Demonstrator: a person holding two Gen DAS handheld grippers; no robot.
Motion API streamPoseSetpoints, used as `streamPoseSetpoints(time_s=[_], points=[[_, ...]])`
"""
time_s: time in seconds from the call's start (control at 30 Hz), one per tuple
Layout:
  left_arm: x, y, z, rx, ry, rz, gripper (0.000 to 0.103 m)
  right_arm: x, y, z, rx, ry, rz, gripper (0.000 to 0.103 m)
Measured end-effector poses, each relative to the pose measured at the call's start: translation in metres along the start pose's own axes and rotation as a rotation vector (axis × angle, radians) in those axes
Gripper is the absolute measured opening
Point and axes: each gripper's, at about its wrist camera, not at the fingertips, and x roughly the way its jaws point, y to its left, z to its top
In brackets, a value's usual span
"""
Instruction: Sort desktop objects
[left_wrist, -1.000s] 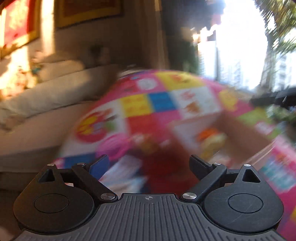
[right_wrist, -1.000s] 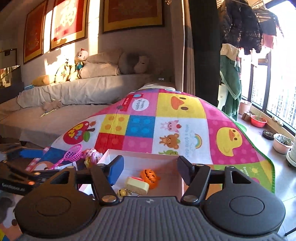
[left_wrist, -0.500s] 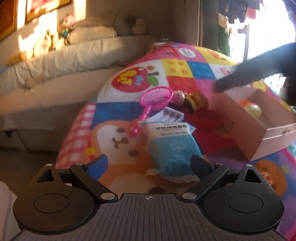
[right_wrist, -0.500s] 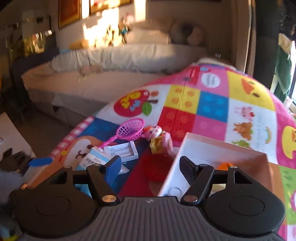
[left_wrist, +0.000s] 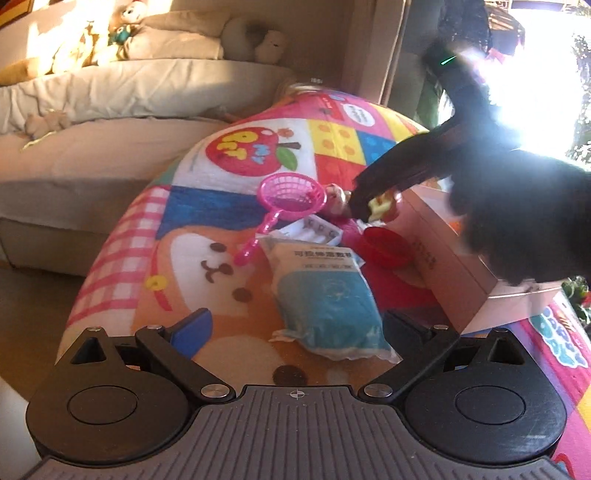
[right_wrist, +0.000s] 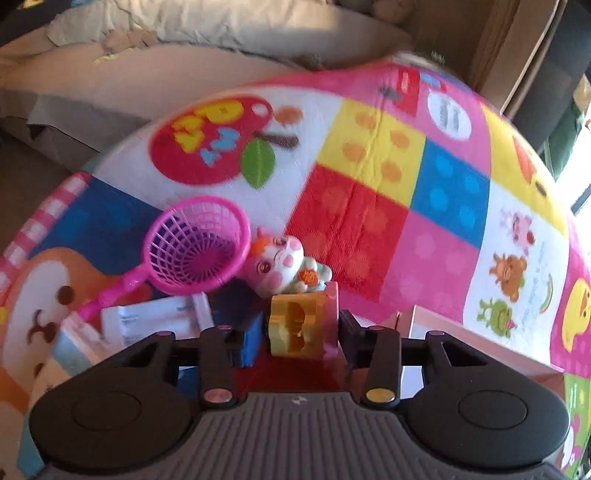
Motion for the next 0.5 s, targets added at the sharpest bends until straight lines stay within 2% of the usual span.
streamPoseSetpoints(time_s=[0.1, 0.17, 0.23, 0.4, 0.5], points=[[-0.001, -0.002, -0.001, 0.01, 0.002, -0.01, 0.102, -0.054, -0.011, -0.019, 0.054, -0.07, 0.125, 0.042], [0.0, -0.004, -0.002, 0.018, 0.005, -0.009, 0.102, -0.097, -0.019, -0.045, 0.077, -0.118, 0.209, 0.042], [0.002, -0.007, -0.002, 0.021, 0.01, -0.003, 0.102, -0.135, -0.026, -0.076, 0.098, -0.149, 0.235, 0.042], [0.011, -0.024, 0.001, 0.06, 0.028, 0.019, 0.102, -0.192, -0.057, -0.153, 0.18, -0.178, 0.174, 0.042], [0.015, -0.037, 0.004, 0.101, 0.037, 0.044, 0.102, -0.193, -0.067, -0.196, 0.199, -0.144, 0.046, 0.042]])
